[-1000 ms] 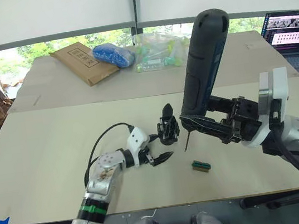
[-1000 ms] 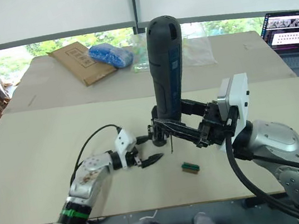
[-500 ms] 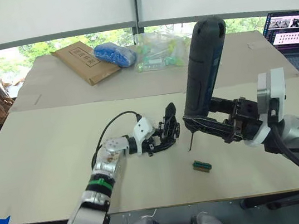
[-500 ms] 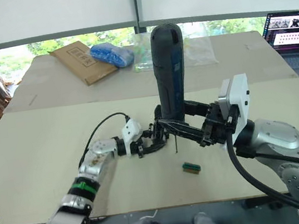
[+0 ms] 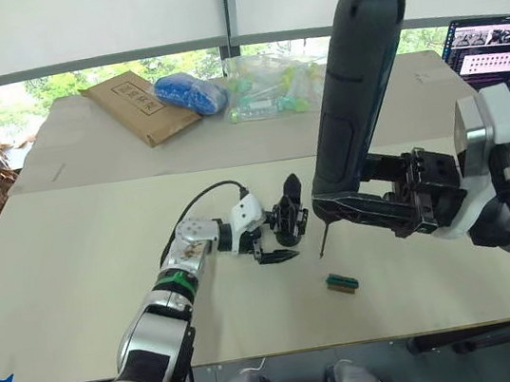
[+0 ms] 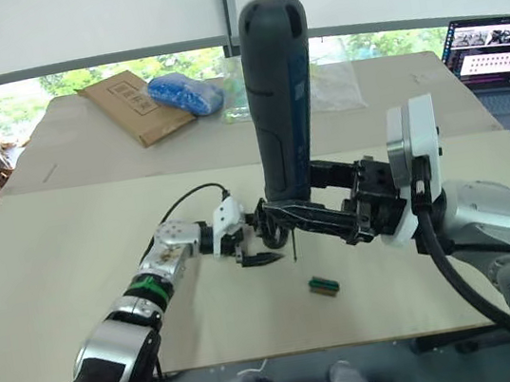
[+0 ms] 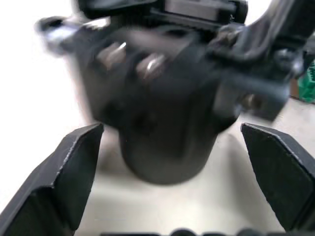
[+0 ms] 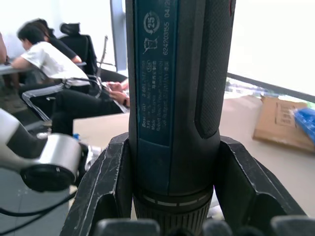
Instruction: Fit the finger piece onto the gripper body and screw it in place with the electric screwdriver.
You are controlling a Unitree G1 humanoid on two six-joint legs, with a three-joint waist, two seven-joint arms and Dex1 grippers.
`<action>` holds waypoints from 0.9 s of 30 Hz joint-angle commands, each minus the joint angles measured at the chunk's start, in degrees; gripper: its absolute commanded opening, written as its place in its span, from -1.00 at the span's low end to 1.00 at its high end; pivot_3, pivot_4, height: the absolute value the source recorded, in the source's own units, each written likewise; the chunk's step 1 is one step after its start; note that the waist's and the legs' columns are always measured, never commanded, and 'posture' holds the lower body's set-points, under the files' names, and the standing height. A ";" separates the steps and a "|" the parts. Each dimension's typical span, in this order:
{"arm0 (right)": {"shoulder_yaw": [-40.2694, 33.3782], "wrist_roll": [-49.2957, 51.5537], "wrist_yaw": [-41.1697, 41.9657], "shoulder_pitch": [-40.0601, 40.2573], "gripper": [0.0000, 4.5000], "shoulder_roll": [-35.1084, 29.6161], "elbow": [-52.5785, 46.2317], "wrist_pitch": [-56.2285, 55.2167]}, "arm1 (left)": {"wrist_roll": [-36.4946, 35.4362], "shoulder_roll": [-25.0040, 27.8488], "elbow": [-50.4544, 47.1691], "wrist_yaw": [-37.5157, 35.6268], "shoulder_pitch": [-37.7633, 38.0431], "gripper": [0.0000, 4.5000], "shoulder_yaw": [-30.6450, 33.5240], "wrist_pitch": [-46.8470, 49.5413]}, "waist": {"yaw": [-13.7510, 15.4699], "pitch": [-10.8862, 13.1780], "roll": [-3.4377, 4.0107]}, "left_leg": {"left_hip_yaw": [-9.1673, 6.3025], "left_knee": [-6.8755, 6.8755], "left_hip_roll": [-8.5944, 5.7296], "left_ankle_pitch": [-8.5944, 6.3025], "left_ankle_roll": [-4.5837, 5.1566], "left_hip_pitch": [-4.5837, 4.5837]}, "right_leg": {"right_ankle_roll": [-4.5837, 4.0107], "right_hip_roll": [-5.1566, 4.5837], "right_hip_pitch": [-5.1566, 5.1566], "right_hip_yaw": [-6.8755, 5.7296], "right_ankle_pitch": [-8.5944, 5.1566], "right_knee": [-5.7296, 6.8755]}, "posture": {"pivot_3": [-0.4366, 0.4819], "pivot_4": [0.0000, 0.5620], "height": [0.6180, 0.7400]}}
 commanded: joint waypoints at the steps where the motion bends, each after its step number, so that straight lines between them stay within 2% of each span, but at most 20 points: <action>1: 1.26 1.74 0.41 -5.64 -0.15 0.99 2.05 0.18 | -2.13 0.93 -15.40 3.35 7.69 1.00 1.05 6.58 | -0.29 0.00 0.01 | 0.00 0.00 0.00 0.00 0.00 0.00 | 0.00 -0.02 -0.01 0.03 0.00 0.01 | -0.05 -0.47 0.87; 4: 3.35 1.07 1.60 -9.49 -0.15 2.96 4.86 0.44 | -1.38 0.07 -25.80 8.96 14.08 1.00 0.17 11.11 | -0.29 0.00 0.01 | 0.00 0.01 0.02 0.00 -0.01 0.02 | 0.00 -0.02 0.00 0.04 0.00 0.02 | -0.05 -0.47 0.87; 7: 4.80 0.00 3.29 -11.53 -0.15 4.69 6.71 0.19 | 0.17 -1.43 -30.60 15.18 16.94 1.00 -0.45 13.41 | 0.39 0.00 0.01 | -0.02 0.03 0.01 0.00 -0.01 0.01 | 0.00 -0.02 0.05 -0.02 0.00 0.01 | -0.05 -0.47 0.87; 11: 7.28 -3.36 5.31 -13.14 -0.15 6.71 8.27 -0.88 | 0.63 -2.87 -33.11 20.43 17.83 1.00 -0.11 15.75 | 0.43 0.00 0.01 | -0.01 0.16 0.00 -0.01 0.02 -0.01 | 0.05 -0.04 0.08 -0.01 0.03 0.04 | -0.05 -0.47 0.87; 19: 12.47 -14.72 9.22 -18.19 -0.15 11.32 13.51 -4.25 | 1.23 -2.81 -33.20 23.07 18.08 1.00 -1.61 15.15 | 0.09 -0.01 0.02 | 0.06 0.14 0.01 0.00 0.00 0.00 | 0.05 0.00 0.01 -0.01 0.02 0.11 | -0.05 -0.47 0.87; 22: 13.51 -17.99 10.41 -19.23 -0.15 12.57 14.74 -5.46 | 0.61 -2.86 -33.12 23.00 18.07 0.61 -1.74 14.75 | 0.10 -0.01 0.02 | 0.06 0.14 0.00 0.00 0.00 -0.01 | 0.05 0.00 0.04 -0.03 0.02 0.09 | -0.05 -0.47 0.87; 25: 14.24 -21.17 10.53 -20.34 -0.15 14.05 16.34 -6.35 | 0.43 -2.88 -32.63 22.91 17.73 0.02 -1.85 14.41 | 0.02 -0.01 0.02 | 0.08 0.14 0.00 0.00 0.00 -0.01 | 0.05 0.00 0.02 -0.02 0.02 0.09 | -0.05 -0.47 0.87; 27: 14.52 -22.60 10.78 -20.73 -0.15 14.60 16.96 -6.64 | 0.34 -2.87 -32.37 22.92 17.49 0.01 -1.84 14.30 | 0.08 -0.01 0.02 | 0.08 0.13 0.00 0.01 -0.01 -0.01 | 0.05 0.00 0.01 -0.03 0.02 0.10 | -0.05 -0.47 0.87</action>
